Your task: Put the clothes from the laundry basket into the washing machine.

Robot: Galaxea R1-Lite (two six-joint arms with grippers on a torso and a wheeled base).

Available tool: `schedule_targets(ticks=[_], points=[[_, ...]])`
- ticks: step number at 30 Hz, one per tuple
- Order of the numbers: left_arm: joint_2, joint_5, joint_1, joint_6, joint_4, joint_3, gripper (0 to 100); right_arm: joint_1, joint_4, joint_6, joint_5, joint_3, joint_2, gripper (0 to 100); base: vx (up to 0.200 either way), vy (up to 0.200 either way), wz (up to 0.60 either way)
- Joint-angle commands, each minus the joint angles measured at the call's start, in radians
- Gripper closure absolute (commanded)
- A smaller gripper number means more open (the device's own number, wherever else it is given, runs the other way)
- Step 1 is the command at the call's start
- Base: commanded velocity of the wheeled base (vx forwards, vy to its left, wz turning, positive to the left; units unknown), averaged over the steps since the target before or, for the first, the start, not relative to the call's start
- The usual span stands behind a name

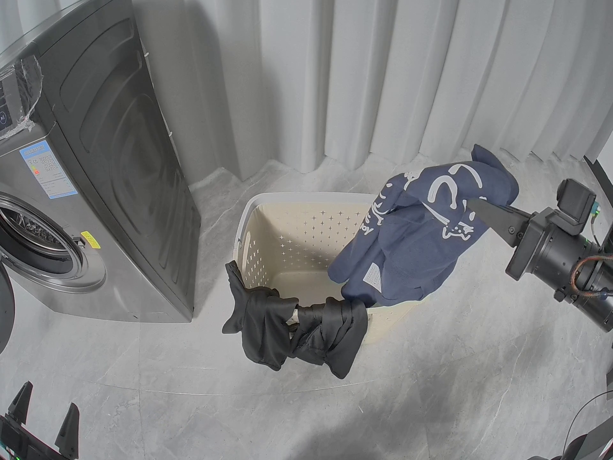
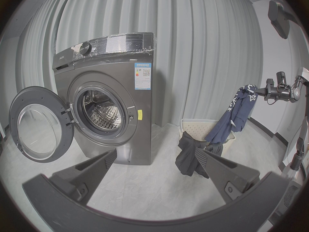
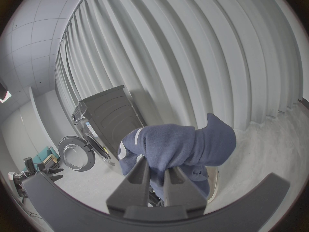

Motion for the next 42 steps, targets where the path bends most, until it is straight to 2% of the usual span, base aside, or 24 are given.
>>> schedule_targets(ticks=[1,12,42], points=[[-0.012,0.0,0.0,-0.001,0.0,0.016,0,0.011,-0.004,-0.002,0.009,0.002,-0.039,100,-0.2,0.0,0.0],[-0.012,0.0,-0.001,0.002,0.0,0.016,0,0.034,-0.04,0.001,0.036,-0.005,-0.049,100,-0.036,0.0,0.0],[-0.012,0.0,-0.001,0.0,0.002,0.016,0,0.034,-0.043,0.008,0.03,-0.015,-0.029,100,0.0,0.2,0.0]])
